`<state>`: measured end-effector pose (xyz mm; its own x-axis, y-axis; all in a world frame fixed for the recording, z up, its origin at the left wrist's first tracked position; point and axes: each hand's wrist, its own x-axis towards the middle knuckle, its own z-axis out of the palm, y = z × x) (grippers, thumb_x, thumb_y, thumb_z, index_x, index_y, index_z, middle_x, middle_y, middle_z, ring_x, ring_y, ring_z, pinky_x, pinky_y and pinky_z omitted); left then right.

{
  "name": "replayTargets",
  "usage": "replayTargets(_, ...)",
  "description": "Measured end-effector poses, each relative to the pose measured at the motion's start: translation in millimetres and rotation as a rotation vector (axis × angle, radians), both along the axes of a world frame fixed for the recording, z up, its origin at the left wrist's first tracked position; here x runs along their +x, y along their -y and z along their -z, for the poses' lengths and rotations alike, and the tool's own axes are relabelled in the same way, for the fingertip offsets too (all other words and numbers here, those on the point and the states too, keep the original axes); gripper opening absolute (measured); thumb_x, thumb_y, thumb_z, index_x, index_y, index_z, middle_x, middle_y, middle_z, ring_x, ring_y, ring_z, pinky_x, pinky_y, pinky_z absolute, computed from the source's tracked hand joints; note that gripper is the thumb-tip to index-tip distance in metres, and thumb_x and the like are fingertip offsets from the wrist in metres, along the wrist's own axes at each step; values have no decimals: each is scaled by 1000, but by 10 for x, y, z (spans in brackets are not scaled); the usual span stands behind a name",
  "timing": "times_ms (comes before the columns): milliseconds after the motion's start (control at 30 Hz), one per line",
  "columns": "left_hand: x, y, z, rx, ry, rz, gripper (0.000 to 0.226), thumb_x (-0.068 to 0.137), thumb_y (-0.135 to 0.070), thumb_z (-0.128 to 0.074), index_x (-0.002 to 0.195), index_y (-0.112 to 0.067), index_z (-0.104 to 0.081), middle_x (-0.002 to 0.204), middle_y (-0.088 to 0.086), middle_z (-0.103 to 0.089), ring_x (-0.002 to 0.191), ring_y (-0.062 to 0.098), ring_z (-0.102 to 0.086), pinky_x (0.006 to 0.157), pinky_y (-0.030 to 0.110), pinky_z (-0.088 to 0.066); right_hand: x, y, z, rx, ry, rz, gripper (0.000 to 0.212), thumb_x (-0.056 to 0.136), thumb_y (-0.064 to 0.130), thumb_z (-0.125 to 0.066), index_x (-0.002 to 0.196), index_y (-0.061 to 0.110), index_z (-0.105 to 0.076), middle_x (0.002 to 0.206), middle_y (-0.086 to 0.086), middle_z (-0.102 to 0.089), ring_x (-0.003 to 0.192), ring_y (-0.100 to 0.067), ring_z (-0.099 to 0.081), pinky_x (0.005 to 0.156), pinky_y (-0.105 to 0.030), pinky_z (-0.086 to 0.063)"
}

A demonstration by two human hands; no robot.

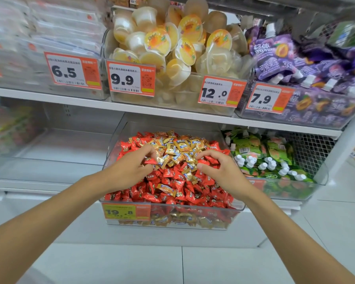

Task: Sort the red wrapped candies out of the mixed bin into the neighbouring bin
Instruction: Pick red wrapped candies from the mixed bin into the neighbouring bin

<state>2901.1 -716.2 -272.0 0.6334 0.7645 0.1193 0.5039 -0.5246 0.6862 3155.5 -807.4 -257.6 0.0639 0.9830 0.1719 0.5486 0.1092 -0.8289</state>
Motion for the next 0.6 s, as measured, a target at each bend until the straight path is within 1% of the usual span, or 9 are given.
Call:
replayTargets(67, 14, 12, 7, 26, -56, 46, 32, 93, -7, -44, 102, -37, -53, 101, -5, -52, 92, 19, -52, 85, 42, -46, -22, 0, -12, 13, -7, -5, 11, 93, 18, -64, 103, 20, -64, 85, 1, -60, 60, -11, -46, 57, -19, -38)
replayTargets(167, 11, 6, 21, 54, -168, 37, 26, 97, -24, -51, 112, -44, -58, 95, -6, -41, 100, 12, -41, 94, 35, -37, -37, -5, -23, 6, 23, -11, 10, 95, 12, -60, 105, 15, -60, 76, -1, -53, 47, -4, -37, 48, -13, -33)
replayTargets(233, -10, -5, 67, 67, -250, 40, 30, 96, -37, -53, 124, -46, -54, 98, -4, -42, 104, 13, -39, 98, 36, -35, -50, -18, 0, -14, 50, -23, 13, 96, 9, -56, 106, 17, -59, 82, -7, -56, 47, -4, -38, 48, -15, -34)
replayTargets(300, -22, 4, 105, 59, -274, 76, 41, 93, -44, -54, 133, -48, -47, 111, -5, -45, 112, 12, -36, 104, 35, -31, -70, -45, 49, -6, 99, -38, 19, 97, 9, -54, 103, 25, -60, 96, -9, -61, 53, -15, -43, 51, -28, -38)
replayTargets(333, -17, 9, 111, 58, -273, 92, 46, 91, -48, -55, 136, -49, -44, 118, -7, -44, 116, 12, -34, 105, 35, -29, -89, -60, 75, 7, 131, -43, 20, 98, 11, -53, 103, 29, -61, 100, -4, -63, 58, -20, -47, 55, -33, -40)
replayTargets(367, -7, 8, 113, 65, -275, 104, 51, 90, -51, -56, 138, -49, -41, 124, -9, -43, 120, 11, -33, 106, 35, -29, -113, -79, 102, 20, 165, -46, 20, 98, 14, -54, 105, 31, -61, 103, 4, -63, 64, -17, -54, 59, -33, -45)
replayTargets(467, 25, -11, 111, 131, -357, 131, 61, 87, -51, -61, 143, -42, -38, 132, -13, -42, 123, 11, -35, 107, 37, -31, -241, -109, 147, 2, 332, -111, 24, 95, 29, -61, 119, 30, -61, 107, 15, -62, 87, 4, -58, 77, -18, -46)
replayTargets(533, 19, -52, 116, 164, -417, 137, 61, 86, -48, -64, 141, -39, -40, 129, -11, -44, 120, 13, -39, 104, 37, -35, -290, -142, 203, -43, 482, -183, 41, 90, 38, -66, 129, 31, -57, 126, 12, -59, 111, -1, -54, 97, -23, -44)
replayTargets(600, 3, -89, 122, 172, -438, 144, 54, 86, -48, -65, 135, -39, -46, 120, -9, -47, 112, 14, -41, 98, 37, -38, -312, -157, 230, -106, 500, -237, 57, 87, 43, -68, 139, 34, -48, 140, 11, -51, 126, -6, -47, 106, -25, -38)
